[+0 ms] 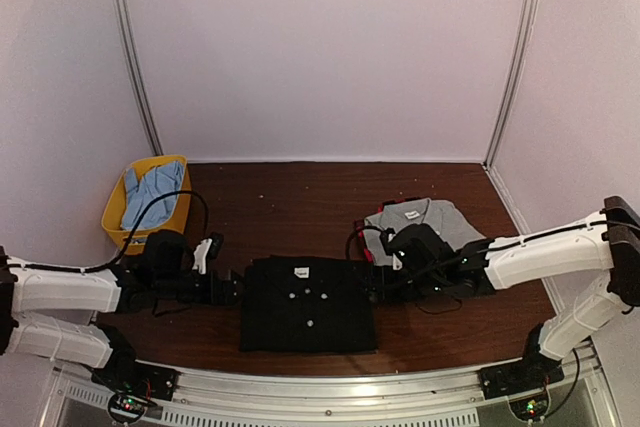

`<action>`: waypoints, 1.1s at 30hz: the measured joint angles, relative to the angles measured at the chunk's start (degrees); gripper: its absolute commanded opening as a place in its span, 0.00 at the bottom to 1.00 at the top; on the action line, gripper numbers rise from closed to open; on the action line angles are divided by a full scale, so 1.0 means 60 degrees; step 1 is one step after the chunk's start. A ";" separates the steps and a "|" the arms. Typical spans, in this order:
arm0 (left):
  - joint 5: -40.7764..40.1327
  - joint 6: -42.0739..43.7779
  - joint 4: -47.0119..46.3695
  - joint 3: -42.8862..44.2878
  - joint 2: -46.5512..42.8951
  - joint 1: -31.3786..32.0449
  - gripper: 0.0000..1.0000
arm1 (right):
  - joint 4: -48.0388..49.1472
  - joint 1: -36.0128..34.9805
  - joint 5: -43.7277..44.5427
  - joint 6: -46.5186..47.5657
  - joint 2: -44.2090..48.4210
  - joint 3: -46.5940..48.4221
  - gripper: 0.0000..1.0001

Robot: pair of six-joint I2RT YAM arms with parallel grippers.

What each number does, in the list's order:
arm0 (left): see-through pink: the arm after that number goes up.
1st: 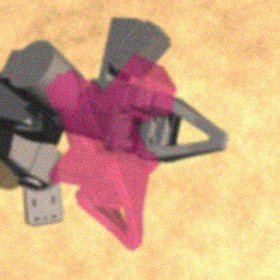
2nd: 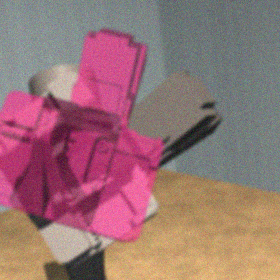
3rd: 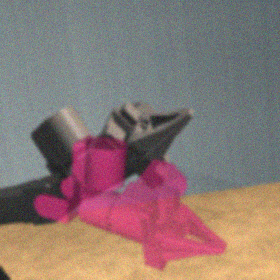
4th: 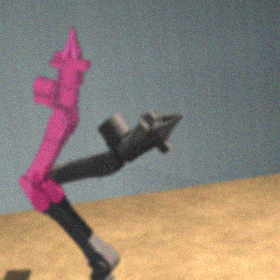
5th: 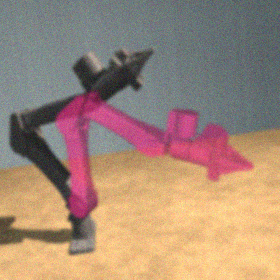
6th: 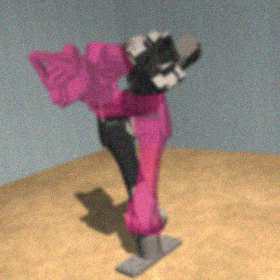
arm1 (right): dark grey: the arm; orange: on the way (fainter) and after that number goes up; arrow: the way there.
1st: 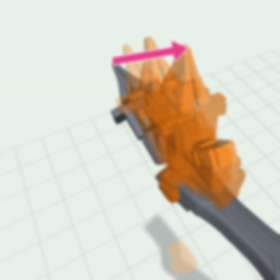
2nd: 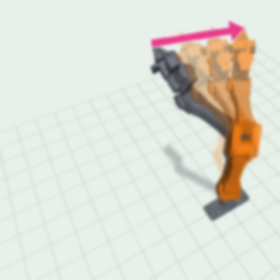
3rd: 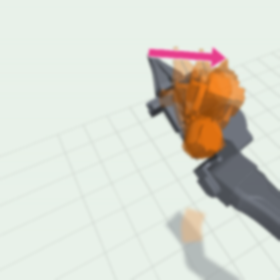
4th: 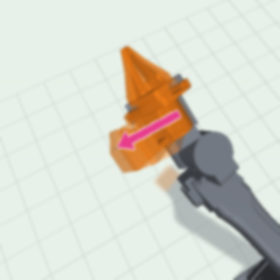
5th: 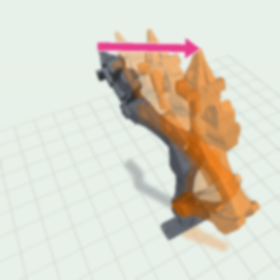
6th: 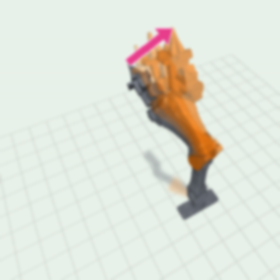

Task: Fold and stack the long sleeve shirts
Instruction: Pick up the square-folded shirt from the corner of the board.

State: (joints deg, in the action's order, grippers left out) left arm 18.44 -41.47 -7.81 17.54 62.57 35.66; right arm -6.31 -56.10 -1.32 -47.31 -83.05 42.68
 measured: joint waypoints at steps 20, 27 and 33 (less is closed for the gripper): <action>0.2215 -0.1188 -0.4036 -0.0608 0.3566 0.0000 0.29 | 0.4564 -0.0084 -0.2040 -0.1013 -0.2470 -0.0900 0.41; 0.2532 -0.1621 -0.4892 -0.0692 0.3996 -0.0007 0.00 | 0.6131 0.0237 -0.3038 -0.1235 -0.3271 -0.1060 0.00; 0.2448 -0.1821 -0.4564 -0.0455 0.3126 0.0066 0.00 | 0.4925 0.0652 -0.3548 -0.0572 -0.2721 -0.0517 0.00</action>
State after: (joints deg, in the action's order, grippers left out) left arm 33.12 -52.40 -35.20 14.81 81.32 36.05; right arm 23.24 -52.18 -22.61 -50.74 -99.37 39.57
